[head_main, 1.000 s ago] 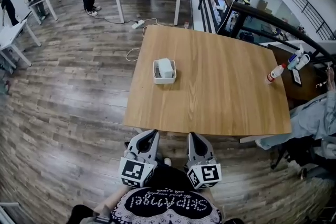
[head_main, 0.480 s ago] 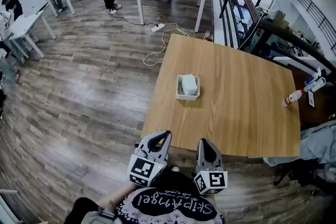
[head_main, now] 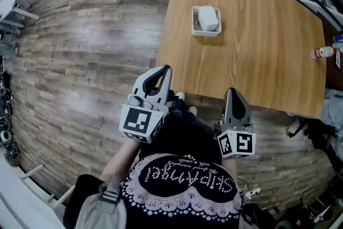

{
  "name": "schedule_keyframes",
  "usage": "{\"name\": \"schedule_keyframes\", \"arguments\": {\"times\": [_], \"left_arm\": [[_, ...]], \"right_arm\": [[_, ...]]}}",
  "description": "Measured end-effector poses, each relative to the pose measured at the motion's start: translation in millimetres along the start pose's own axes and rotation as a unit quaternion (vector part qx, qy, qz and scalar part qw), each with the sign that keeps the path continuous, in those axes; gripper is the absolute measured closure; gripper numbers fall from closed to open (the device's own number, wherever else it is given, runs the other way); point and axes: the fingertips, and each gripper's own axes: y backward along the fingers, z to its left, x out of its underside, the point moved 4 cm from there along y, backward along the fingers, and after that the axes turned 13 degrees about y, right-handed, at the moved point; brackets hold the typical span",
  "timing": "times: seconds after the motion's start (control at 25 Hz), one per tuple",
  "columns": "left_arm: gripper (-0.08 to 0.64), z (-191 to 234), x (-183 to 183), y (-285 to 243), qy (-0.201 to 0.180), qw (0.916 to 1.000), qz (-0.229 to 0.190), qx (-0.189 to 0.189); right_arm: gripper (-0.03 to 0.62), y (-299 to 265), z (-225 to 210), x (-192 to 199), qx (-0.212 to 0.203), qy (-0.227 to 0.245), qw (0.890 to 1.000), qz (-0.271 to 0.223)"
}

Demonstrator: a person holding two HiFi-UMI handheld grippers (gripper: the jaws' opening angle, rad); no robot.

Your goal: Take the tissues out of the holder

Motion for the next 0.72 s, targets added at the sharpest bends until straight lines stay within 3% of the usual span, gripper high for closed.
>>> {"name": "schedule_keyframes", "arguments": {"times": [0.12, 0.4, 0.72], "left_arm": [[0.554, 13.8, 1.2, 4.9, 0.008, 0.9996, 0.009, -0.026], [0.554, 23.5, 1.0, -0.2, 0.009, 0.9980, 0.015, -0.060], [0.554, 17.8, -14.3, -12.3, 0.017, 0.9943, -0.010, -0.105]], "right_arm": [[0.583, 4.6, -0.3, 7.6, 0.003, -0.013, 1.000, 0.023], [0.583, -3.7, -6.4, 10.1, -0.022, -0.018, 0.999, 0.025], [0.583, -16.2, -49.2, 4.7, -0.036, -0.023, 0.999, 0.023]]}}
